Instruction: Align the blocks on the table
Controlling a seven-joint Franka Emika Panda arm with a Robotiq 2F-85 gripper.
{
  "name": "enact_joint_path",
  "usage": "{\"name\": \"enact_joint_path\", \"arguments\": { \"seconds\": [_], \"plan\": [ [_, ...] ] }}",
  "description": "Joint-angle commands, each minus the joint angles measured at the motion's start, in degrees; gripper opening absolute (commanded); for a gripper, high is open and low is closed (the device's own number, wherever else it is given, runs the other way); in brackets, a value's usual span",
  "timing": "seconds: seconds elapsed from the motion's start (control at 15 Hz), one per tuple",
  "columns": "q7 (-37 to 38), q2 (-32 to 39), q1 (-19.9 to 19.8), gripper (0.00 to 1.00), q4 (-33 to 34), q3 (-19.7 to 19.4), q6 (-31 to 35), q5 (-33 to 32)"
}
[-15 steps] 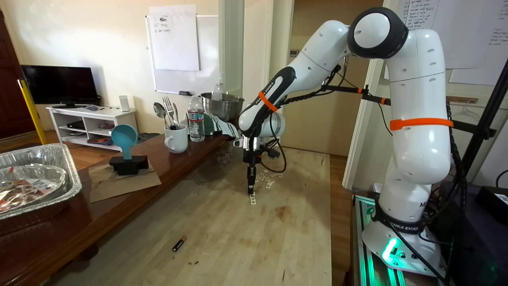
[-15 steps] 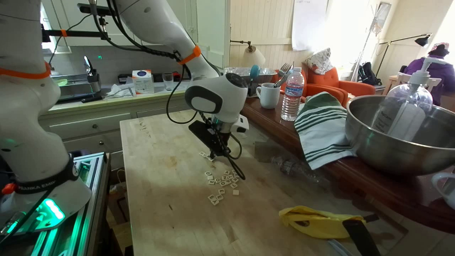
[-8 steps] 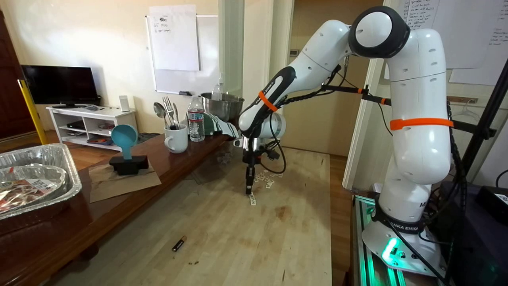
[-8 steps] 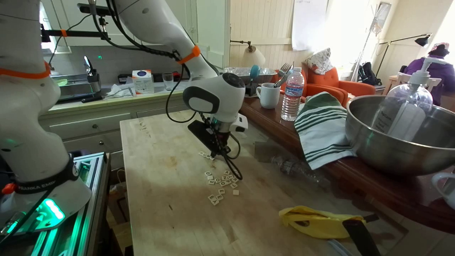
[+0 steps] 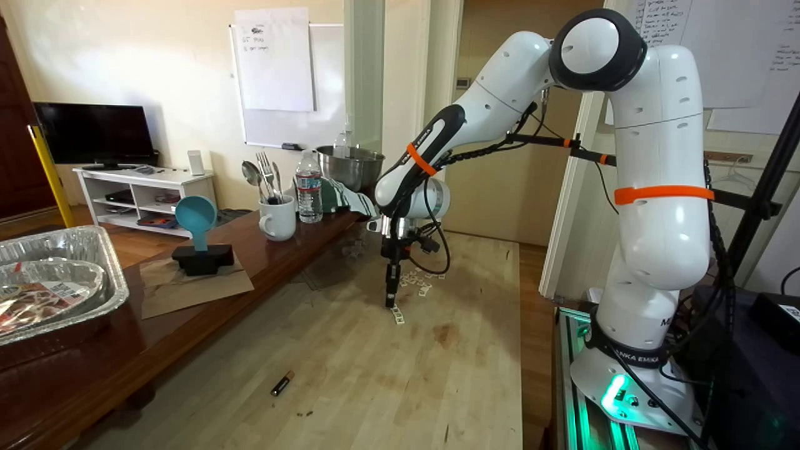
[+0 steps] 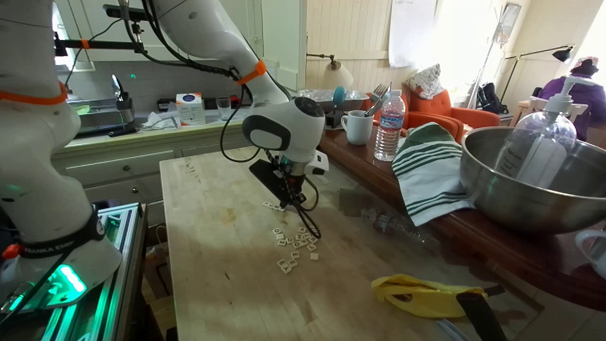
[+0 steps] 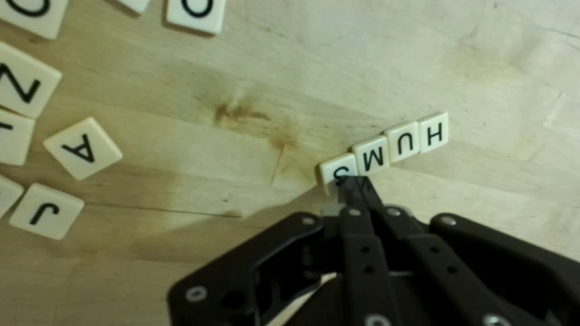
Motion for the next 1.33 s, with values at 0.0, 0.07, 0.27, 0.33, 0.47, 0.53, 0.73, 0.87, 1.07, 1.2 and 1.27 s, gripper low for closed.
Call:
{"name": "enact_joint_path", "arguments": {
  "seconds": [0.0,0.07,0.27,0.33,0.47,0.53,0.73,0.87,1.07,1.2,1.27],
  "plan": [
    [-0.78,-1.38,0.45,0.0,-2.07,-0.06,2.23,0.62],
    [-0.81,-1.49,0.35,0.0,-2.07,-0.04,2.16,0.82],
    [-0.98,-2.03,0.09,0.0,-2.21,-0.06,2.41,1.09],
    [-1.0,-2.29,0.05,0.0,-2.21,-0.06,2.42,1.2],
    [-1.16,-2.79,0.02,0.0,-2.27,-0.08,2.29,1.36],
    [-1.27,-3.07,0.03,0.0,-2.3,-0.11,2.16,1.43],
    [-1.46,-4.28,0.39,0.0,-2.73,-0.5,1.28,0.23],
    [-1.77,-5.34,0.75,0.0,-3.59,-0.86,0.54,-1.38],
    [-2.52,-6.41,1.67,0.0,-5.18,-1.24,0.88,-4.87],
    [-4.01,-7.07,2.23,0.11,-6.23,-1.04,0.36,-6.71],
    [-4.72,-7.32,2.54,0.21,-6.66,-0.9,0.38,-7.18]
  ]
}}
